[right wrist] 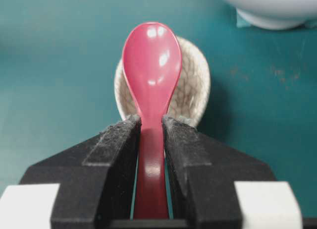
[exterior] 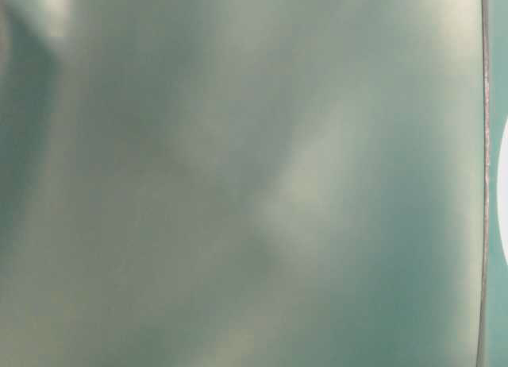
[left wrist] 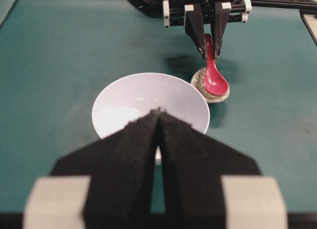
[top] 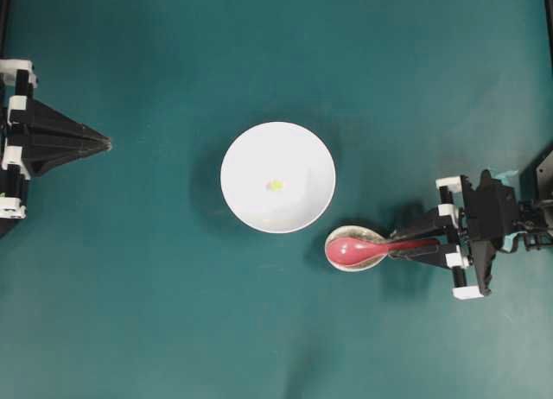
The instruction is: Scoop the yellow hexagonal prism block from the bowl with a spoon using the right arm.
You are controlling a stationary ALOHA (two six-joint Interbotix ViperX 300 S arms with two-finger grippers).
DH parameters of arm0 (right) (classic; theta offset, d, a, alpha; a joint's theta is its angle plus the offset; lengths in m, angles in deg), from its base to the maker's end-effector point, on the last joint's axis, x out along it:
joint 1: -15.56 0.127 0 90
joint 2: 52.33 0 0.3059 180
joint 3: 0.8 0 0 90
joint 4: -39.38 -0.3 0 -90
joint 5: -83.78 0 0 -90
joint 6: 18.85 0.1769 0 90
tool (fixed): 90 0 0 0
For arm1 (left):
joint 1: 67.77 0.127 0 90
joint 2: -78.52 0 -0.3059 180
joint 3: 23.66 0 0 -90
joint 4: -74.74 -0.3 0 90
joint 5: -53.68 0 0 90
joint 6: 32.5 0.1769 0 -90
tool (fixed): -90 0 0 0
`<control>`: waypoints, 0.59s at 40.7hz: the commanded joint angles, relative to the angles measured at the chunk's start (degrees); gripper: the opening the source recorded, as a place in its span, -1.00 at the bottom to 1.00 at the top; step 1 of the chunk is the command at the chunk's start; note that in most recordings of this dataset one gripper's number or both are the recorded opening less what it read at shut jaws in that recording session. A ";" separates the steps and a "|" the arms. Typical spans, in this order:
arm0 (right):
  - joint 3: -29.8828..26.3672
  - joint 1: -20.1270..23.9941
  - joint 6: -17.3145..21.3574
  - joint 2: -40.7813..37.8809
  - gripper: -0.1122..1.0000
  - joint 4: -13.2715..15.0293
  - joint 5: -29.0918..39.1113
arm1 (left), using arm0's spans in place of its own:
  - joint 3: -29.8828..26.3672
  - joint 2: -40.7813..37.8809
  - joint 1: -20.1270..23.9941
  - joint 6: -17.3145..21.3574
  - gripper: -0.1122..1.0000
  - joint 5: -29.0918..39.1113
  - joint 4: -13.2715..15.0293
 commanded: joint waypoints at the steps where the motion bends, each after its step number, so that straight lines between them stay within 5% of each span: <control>1: -0.26 -0.26 -0.35 2.29 -0.38 0.00 -0.26 | -1.05 -0.53 0.09 -0.09 -0.80 -0.26 -0.18; 24: -2.72 -6.77 -4.22 17.93 -0.39 -0.09 13.01 | -1.14 -0.44 0.09 -0.09 -0.80 -0.53 -0.18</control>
